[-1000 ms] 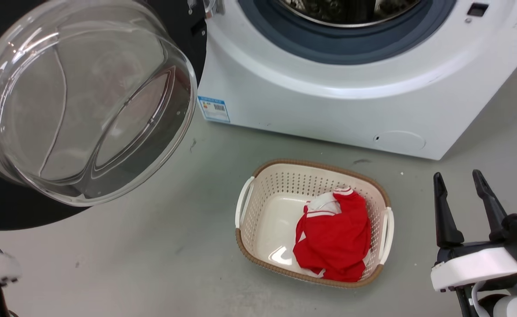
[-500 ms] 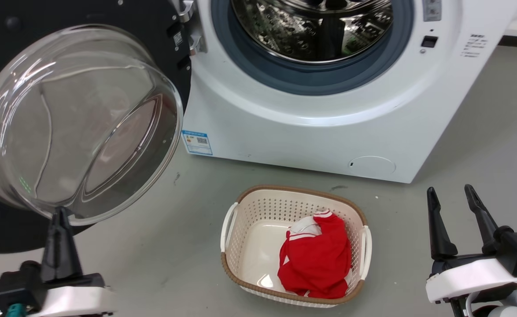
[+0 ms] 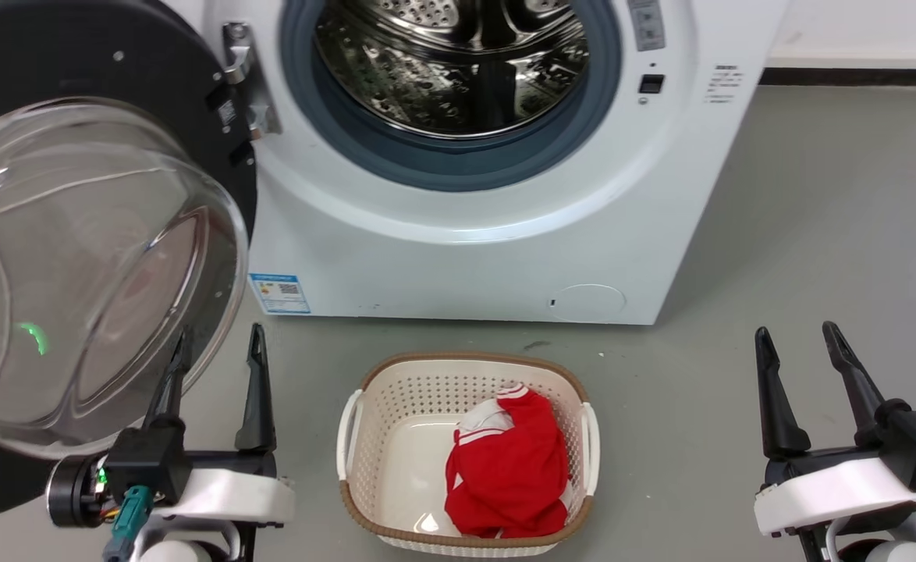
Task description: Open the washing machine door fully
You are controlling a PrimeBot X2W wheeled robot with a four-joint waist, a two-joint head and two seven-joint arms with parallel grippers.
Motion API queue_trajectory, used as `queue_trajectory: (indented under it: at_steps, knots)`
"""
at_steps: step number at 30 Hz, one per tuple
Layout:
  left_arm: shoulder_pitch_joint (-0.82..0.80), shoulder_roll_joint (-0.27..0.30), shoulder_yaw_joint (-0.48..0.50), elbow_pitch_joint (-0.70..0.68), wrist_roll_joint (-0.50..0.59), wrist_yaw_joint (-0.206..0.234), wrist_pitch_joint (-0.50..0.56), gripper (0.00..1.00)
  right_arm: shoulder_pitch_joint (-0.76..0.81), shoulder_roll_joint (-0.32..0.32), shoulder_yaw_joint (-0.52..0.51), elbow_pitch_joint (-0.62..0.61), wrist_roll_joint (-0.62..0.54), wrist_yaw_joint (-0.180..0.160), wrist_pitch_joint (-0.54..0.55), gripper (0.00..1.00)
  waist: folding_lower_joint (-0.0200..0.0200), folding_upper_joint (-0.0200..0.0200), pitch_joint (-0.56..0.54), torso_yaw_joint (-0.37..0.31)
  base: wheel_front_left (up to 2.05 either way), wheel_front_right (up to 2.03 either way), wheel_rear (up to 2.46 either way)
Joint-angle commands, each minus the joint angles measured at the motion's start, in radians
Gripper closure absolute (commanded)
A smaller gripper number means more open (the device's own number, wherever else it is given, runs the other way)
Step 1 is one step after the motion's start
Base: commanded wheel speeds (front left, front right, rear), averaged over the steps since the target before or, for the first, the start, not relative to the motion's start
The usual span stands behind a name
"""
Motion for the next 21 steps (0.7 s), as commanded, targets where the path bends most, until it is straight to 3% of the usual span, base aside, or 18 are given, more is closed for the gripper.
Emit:
queue_trajectory:
  at_steps: [1,9,21]
  knots:
    - [-0.022,0.000,-0.006,0.010,0.010,-0.001,-0.002,0.00,0.006,0.002,-0.001,-0.010,-0.007,-0.001,0.001,0.00,0.0000,0.0000,-0.007,-0.030,0.00,0.00,0.00]
    - [-0.025,0.000,-0.023,0.023,0.048,0.017,-0.003,0.00,0.019,0.002,-0.002,-0.038,-0.024,-0.001,0.012,0.00,0.0000,0.0000,-0.020,-0.075,0.00,0.00,0.00]
    - [0.013,-0.011,-0.016,0.033,0.029,0.033,-0.003,0.00,0.031,0.002,0.032,-0.008,-0.005,-0.001,0.012,0.00,0.0000,0.0000,-0.029,-0.075,0.00,0.00,0.00]
